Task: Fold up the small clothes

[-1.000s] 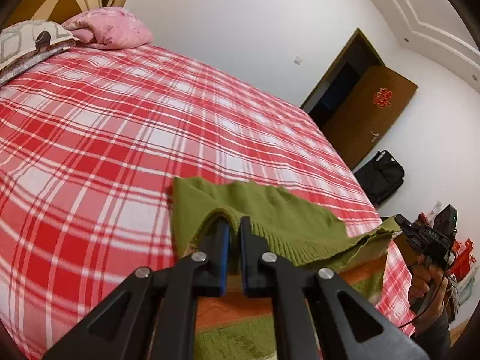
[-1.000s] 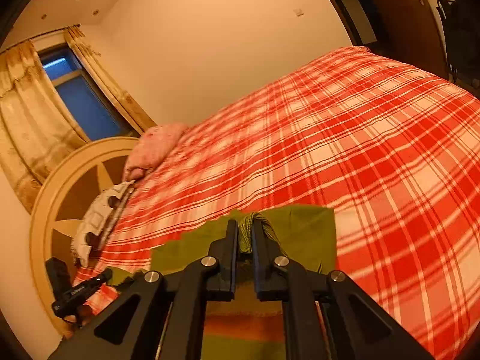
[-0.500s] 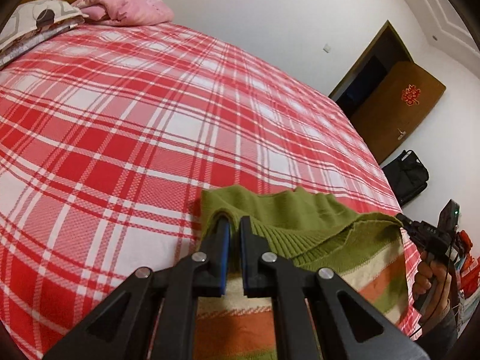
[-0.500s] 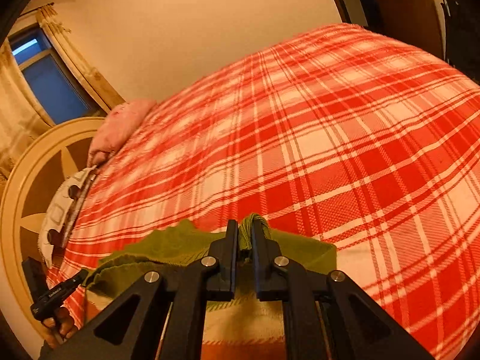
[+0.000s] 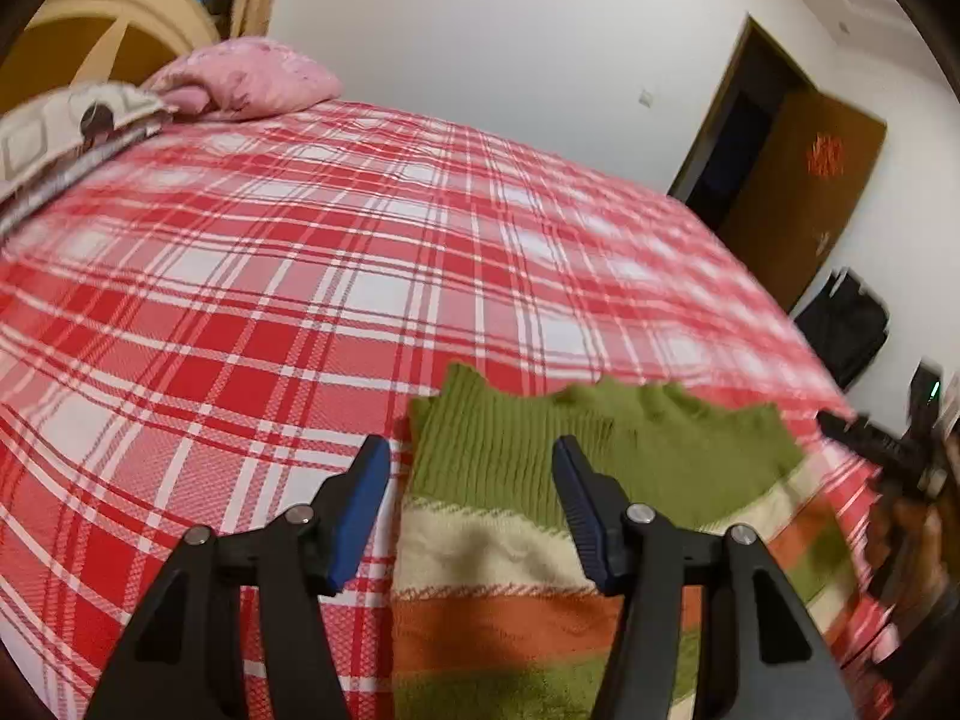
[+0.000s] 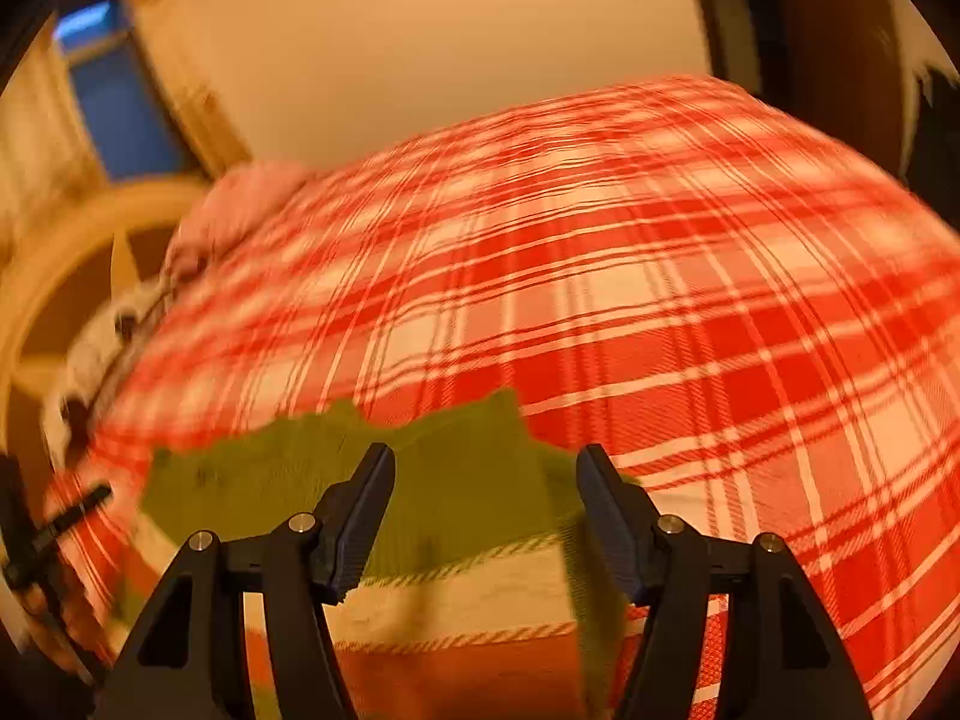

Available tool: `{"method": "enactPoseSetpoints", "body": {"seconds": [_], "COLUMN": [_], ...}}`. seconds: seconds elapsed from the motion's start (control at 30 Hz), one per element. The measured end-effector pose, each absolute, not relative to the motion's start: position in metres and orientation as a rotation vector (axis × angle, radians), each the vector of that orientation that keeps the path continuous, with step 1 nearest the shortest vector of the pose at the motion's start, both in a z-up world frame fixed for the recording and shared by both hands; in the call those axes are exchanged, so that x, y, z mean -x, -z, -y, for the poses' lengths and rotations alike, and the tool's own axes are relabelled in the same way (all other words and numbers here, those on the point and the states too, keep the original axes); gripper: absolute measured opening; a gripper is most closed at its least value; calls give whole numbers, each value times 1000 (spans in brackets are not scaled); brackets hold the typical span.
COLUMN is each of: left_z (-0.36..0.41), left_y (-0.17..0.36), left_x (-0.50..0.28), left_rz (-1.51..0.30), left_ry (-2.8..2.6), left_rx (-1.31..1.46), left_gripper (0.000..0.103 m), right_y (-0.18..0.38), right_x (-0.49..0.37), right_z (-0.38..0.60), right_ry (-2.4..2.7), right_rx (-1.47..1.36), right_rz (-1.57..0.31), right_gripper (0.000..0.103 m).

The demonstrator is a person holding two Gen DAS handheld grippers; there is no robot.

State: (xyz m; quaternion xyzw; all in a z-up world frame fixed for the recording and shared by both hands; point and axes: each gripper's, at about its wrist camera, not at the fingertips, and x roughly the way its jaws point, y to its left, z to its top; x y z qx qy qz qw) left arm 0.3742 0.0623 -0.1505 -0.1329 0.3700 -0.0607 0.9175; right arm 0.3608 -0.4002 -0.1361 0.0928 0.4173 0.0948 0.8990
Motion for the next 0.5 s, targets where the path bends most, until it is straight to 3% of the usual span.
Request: {"method": "enactPoseSetpoints", "body": {"seconds": [0.13, 0.2, 0.23, 0.3, 0.5], "left_z": [-40, -39, -39, -43, -39], "left_y": [164, 171, 174, 176, 166], "left_x": [-384, -388, -390, -390, -380], "left_rz": [-808, -832, -844, -863, -831], "left_ry": [114, 87, 77, 76, 70], "left_rx": [168, 140, 137, 159, 113], "left_gripper": [59, 59, 59, 59, 67], "right_y": [152, 172, 179, 185, 166], "right_x": [-372, -384, -387, -387, -379], "right_z": [373, 370, 368, 366, 380], "right_ry": [-106, -89, -74, -77, 46], "right_rx": [-22, -21, 10, 27, 32], "right_rz": [-941, -1010, -1028, -1031, -938], "right_gripper": [64, 44, 21, 12, 9]}}
